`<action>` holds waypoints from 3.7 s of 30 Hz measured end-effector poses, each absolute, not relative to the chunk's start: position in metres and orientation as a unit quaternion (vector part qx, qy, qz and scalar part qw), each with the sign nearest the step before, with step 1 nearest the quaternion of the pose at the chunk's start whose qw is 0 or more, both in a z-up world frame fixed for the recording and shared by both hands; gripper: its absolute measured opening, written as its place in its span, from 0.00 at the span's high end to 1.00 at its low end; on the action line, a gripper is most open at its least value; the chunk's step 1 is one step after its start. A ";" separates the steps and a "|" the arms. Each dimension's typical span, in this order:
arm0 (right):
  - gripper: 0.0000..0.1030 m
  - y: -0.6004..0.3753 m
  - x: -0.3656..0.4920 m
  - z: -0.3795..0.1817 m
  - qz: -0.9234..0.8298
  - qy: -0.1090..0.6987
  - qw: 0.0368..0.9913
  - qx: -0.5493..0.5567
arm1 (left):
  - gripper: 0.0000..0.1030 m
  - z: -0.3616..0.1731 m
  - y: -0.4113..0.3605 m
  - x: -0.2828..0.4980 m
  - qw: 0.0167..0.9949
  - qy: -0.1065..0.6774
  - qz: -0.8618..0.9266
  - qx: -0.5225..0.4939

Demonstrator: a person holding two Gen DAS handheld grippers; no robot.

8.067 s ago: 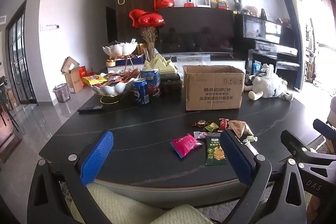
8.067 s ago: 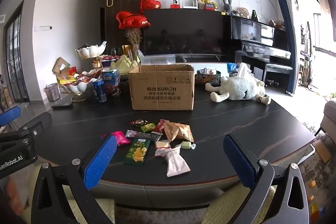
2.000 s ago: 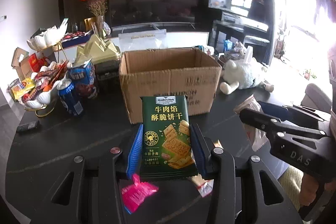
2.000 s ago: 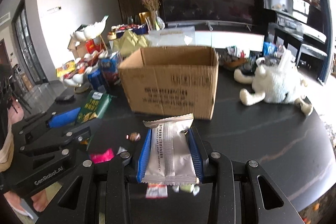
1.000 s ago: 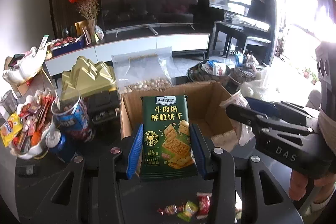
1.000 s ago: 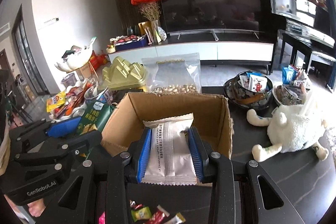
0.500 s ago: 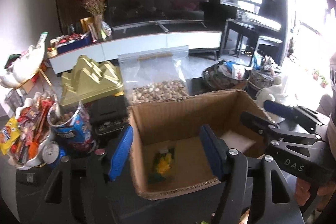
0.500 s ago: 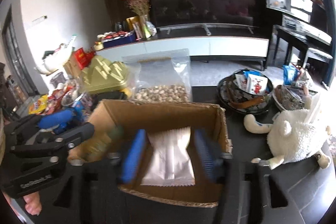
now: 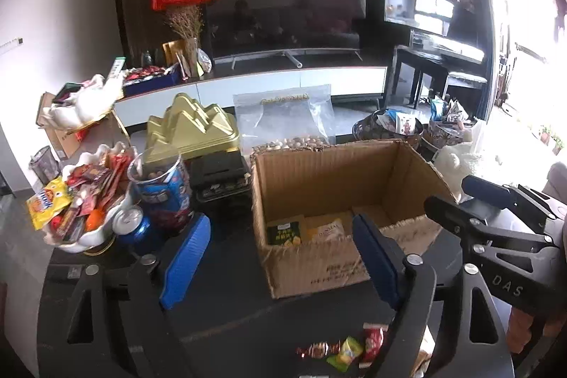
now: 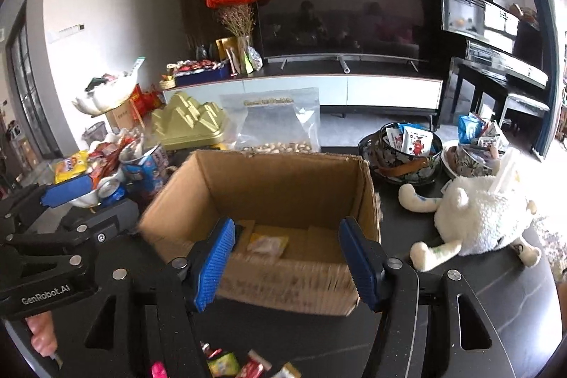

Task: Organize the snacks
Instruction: 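Move both tools out of the box back over the remaining snacks, then grasp the pink packet with the left tool while the right tool grasps the cheese-picture packet, then carry both packets into the cardboard box and open both tools to drop them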

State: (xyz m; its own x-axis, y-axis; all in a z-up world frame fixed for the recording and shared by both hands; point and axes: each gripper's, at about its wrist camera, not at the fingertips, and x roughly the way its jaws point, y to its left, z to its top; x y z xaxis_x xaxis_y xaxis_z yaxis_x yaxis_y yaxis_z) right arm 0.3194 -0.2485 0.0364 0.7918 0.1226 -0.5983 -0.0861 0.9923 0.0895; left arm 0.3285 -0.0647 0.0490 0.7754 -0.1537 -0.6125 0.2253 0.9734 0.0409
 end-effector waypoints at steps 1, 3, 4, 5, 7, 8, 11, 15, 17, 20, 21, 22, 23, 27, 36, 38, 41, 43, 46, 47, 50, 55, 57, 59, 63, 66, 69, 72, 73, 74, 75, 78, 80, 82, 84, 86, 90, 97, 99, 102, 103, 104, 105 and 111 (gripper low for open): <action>0.39 -0.246 0.312 0.038 0.056 0.317 0.946 0.027 | 0.16 0.051 -0.062 0.320 0.942 0.315 -0.097 0.059; 0.39 -0.242 0.301 0.041 0.060 0.315 0.947 0.025 | 0.15 0.054 -0.059 0.309 0.944 0.309 -0.096 0.063; 0.39 -0.239 0.295 0.042 0.061 0.314 0.947 0.023 | 0.14 0.056 -0.056 0.302 0.946 0.304 -0.095 0.065; 0.38 -0.237 0.287 0.043 0.063 0.312 0.948 0.023 | 0.13 0.057 -0.054 0.295 0.947 0.300 -0.093 0.067; 0.34 -0.236 0.278 0.045 0.065 0.311 0.948 0.027 | 0.12 0.059 -0.051 0.280 0.949 0.294 -0.094 0.069; 0.34 -0.234 0.272 0.046 0.067 0.311 0.948 0.032 | 0.12 0.061 -0.048 0.271 0.950 0.290 -0.096 0.070; 0.34 -0.228 0.253 0.048 0.072 0.306 0.949 0.030 | 0.10 0.064 -0.041 0.252 0.953 0.279 -0.093 0.076; 0.34 -0.216 0.234 0.048 0.080 0.305 0.949 0.025 | 0.10 0.064 -0.032 0.232 0.952 0.279 -0.099 0.078; 0.34 -0.210 0.224 0.048 0.084 0.305 0.948 0.024 | 0.09 0.063 -0.028 0.220 0.952 0.279 -0.101 0.081; 0.34 -0.202 0.209 0.043 0.091 0.309 0.946 0.023 | 0.09 0.058 -0.021 0.203 0.950 0.281 -0.109 0.082; 0.34 -0.199 0.203 0.040 0.095 0.314 0.944 0.028 | 0.08 0.057 -0.020 0.199 0.950 0.281 -0.110 0.083; 0.34 -0.197 0.198 0.037 0.099 0.317 0.943 0.030 | 0.08 0.054 -0.019 0.193 0.949 0.283 -0.112 0.085; 0.34 -0.195 0.195 0.036 0.101 0.319 0.942 0.031 | 0.08 0.051 -0.017 0.189 0.948 0.285 -0.113 0.085; 0.34 -0.186 0.181 0.025 0.112 0.335 0.935 0.026 | 0.08 0.039 -0.011 0.174 0.945 0.295 -0.113 0.086; 0.34 -0.185 0.164 -0.004 0.106 0.370 0.923 0.023 | 0.08 0.004 -0.009 0.148 0.933 0.322 -0.125 0.103; 0.34 -0.185 0.161 -0.012 0.104 0.379 0.919 0.021 | 0.08 -0.005 -0.010 0.145 0.929 0.330 -0.127 0.107; 0.34 -0.184 0.157 -0.026 0.104 0.396 0.912 0.018 | 0.07 -0.020 -0.011 0.143 0.922 0.348 -0.132 0.109; 0.34 -0.183 0.156 -0.035 0.103 0.407 0.907 0.017 | 0.07 -0.030 -0.012 0.143 0.916 0.361 -0.136 0.110; 0.34 -0.184 0.156 -0.047 0.102 0.426 0.899 0.016 | 0.07 -0.041 -0.013 0.148 0.907 0.380 -0.144 0.112; 0.34 -0.184 0.157 -0.051 0.099 0.433 0.896 0.016 | 0.07 -0.045 -0.014 0.150 0.904 0.385 -0.145 0.113; 0.34 -0.188 0.161 -0.063 0.090 0.451 0.888 0.020 | 0.07 -0.058 -0.016 0.155 0.898 0.397 -0.147 0.121; 0.34 -0.191 0.169 -0.084 0.085 0.479 0.874 0.021 | 0.07 -0.077 -0.019 0.167 0.883 0.422 -0.161 0.126; 0.34 -0.190 0.175 -0.091 0.082 0.489 0.868 0.018 | 0.07 -0.083 -0.019 0.172 0.879 0.429 -0.165 0.125; 0.34 -0.189 0.180 -0.097 0.083 0.497 0.863 0.015 | 0.07 -0.090 -0.018 0.179 0.874 0.438 -0.171 0.123; 0.34 -0.186 0.189 -0.108 0.082 0.512 0.855 0.006 | 0.07 -0.102 -0.018 0.193 0.865 0.454 -0.177 0.124; 0.34 -0.187 0.193 -0.115 0.075 0.520 0.851 -0.001 | 0.07 -0.110 -0.021 0.200 0.861 0.457 -0.178 0.137; 0.34 -0.187 0.196 -0.119 0.071 0.523 0.849 -0.007 | 0.07 -0.117 -0.026 0.205 0.856 0.459 -0.185 0.151; 0.34 -0.188 0.197 -0.122 0.070 0.526 0.848 -0.007 | 0.07 -0.125 -0.029 0.210 0.851 0.465 -0.189 0.157; 0.34 -0.188 0.197 -0.123 0.069 0.527 0.847 -0.007 | 0.07 -0.128 -0.030 0.212 0.849 0.468 -0.191 0.156; 0.34 -0.189 0.197 -0.124 0.070 0.527 0.847 -0.007 | 0.07 -0.130 -0.030 0.214 0.847 0.470 -0.193 0.154; 0.34 -0.189 0.198 -0.125 0.070 0.528 0.846 -0.007 | 0.07 -0.132 -0.031 0.215 0.847 0.471 -0.193 0.153; 0.34 -0.190 0.200 -0.129 0.072 0.533 0.843 -0.001 | 0.08 -0.137 -0.033 0.220 0.847 0.474 -0.193 0.143; 0.34 -0.191 0.202 -0.132 0.073 0.537 0.840 0.004 | 0.09 -0.141 -0.033 0.223 0.844 0.482 -0.197 0.128; 0.34 -0.192 0.204 -0.135 0.074 0.541 0.838 0.010 | 0.15 -0.145 -0.033 0.227 0.841 0.490 -0.199 0.118; 0.34 -0.192 0.206 -0.137 0.073 0.541 0.838 0.009 | 0.19 -0.148 -0.033 0.228 0.838 0.495 -0.199 0.110; 0.34 -0.192 0.207 -0.137 0.075 0.540 0.838 0.007 | 0.25 -0.150 -0.032 0.231 0.836 0.502 -0.199 0.098; 0.42 -0.189 0.209 -0.137 0.082 0.539 0.838 0.008 | 0.37 -0.151 -0.031 0.231 0.833 0.507 -0.200 0.091; 0.62 -0.190 0.207 -0.137 0.082 0.538 0.839 0.008 | 0.45 -0.147 -0.032 0.223 0.829 0.516 -0.202 0.073; 0.64 -0.192 0.205 -0.136 0.085 0.539 0.838 0.013 | 0.46 -0.146 -0.032 0.220 0.828 0.519 -0.200 0.069; 0.64 -0.193 0.202 -0.135 0.090 0.540 0.837 0.020 | 0.48 -0.143 -0.032 0.215 0.825 0.525 -0.201 0.055; 0.64 -0.193 0.200 -0.134 0.090 0.539 0.837 0.021 | 0.48 -0.142 -0.033 0.213 0.825 0.525 -0.201 0.053; 0.64 -0.193 0.199 -0.133 0.091 0.538 0.838 0.021 | 0.48 -0.141 -0.033 0.210 0.826 0.525 -0.201 0.052; 0.64 -0.192 0.197 -0.131 0.094 0.535 0.839 0.022 | 0.48 -0.139 -0.033 0.209 0.826 0.524 -0.200 0.051; 0.64 -0.192 0.188 -0.119 0.104 0.522 0.846 0.027 | 0.48 -0.125 -0.034 0.197 0.834 0.514 -0.196 0.045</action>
State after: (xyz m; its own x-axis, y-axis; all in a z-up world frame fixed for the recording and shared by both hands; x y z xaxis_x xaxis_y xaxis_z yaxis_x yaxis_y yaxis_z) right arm 0.1879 -0.1917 -0.1189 0.4344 0.2039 -0.8773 -0.1468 0.9770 0.1544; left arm 0.1972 -0.0337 -0.1254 0.3945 -0.2811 -0.8749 0.3729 0.9191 -0.1272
